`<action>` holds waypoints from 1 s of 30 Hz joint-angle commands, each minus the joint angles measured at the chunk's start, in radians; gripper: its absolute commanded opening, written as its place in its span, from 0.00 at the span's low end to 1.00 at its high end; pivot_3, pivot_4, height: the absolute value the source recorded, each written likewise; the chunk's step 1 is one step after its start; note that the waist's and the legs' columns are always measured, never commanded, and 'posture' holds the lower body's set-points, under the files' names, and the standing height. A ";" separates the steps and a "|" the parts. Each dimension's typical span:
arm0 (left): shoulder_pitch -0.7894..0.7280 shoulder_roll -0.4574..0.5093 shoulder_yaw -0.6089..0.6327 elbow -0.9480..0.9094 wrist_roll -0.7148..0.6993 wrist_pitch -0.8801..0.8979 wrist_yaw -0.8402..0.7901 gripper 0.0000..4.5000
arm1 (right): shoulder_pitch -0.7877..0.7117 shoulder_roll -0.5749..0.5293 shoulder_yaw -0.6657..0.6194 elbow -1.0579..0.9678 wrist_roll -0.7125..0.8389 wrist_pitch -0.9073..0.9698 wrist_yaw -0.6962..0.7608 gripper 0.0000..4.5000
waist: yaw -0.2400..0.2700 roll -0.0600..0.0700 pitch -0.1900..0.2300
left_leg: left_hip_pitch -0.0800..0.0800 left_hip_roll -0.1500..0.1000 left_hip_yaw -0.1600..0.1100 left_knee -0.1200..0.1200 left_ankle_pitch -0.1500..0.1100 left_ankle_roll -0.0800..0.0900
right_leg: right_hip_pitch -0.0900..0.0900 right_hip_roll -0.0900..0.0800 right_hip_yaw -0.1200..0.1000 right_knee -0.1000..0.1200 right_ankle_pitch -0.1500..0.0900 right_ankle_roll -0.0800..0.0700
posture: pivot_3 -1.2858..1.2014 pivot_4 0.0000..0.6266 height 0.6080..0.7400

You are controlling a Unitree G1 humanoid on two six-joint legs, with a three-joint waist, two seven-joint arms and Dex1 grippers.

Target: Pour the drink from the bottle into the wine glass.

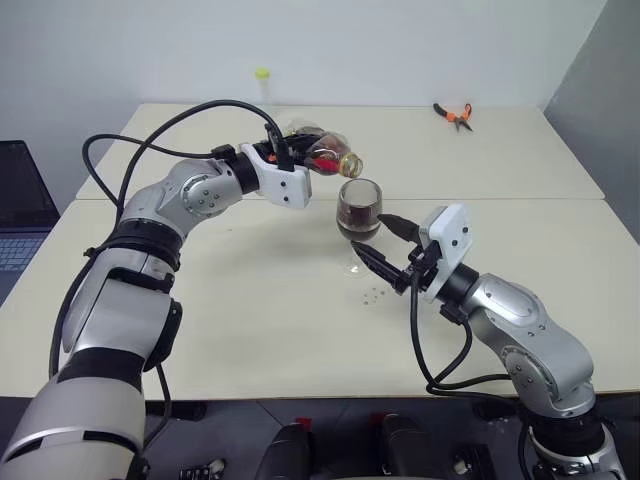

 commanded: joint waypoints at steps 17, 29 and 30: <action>0.366 -0.116 0.459 -0.333 -0.568 0.667 -0.086 0.16 | -0.064 -0.037 0.009 -0.117 0.103 0.108 0.054 0.72 | -0.020 0.000 0.000 | 0.001 0.005 -0.007 0.000 0.000 0.000 | 0.000 0.000 -0.001 0.001 0.000 0.000 | 0.52 0.24 1.00; 0.522 -0.223 0.605 -0.412 -0.678 0.834 0.059 0.16 | -0.148 -0.023 0.041 -0.046 0.095 0.158 0.065 0.72 | 0.003 -0.003 -0.002 | 0.000 0.004 -0.008 0.001 0.002 -0.004 | 0.000 -0.002 -0.001 0.000 0.000 0.000 | 0.52 0.24 1.00; 0.524 -0.230 0.609 -0.408 -0.681 0.834 0.060 0.16 | -0.152 -0.025 0.043 -0.043 0.096 0.156 0.071 0.72 | 0.004 -0.003 -0.002 | 0.000 0.004 -0.008 0.001 0.002 -0.004 | 0.000 -0.002 -0.001 0.000 0.000 0.000 | 0.52 0.24 1.00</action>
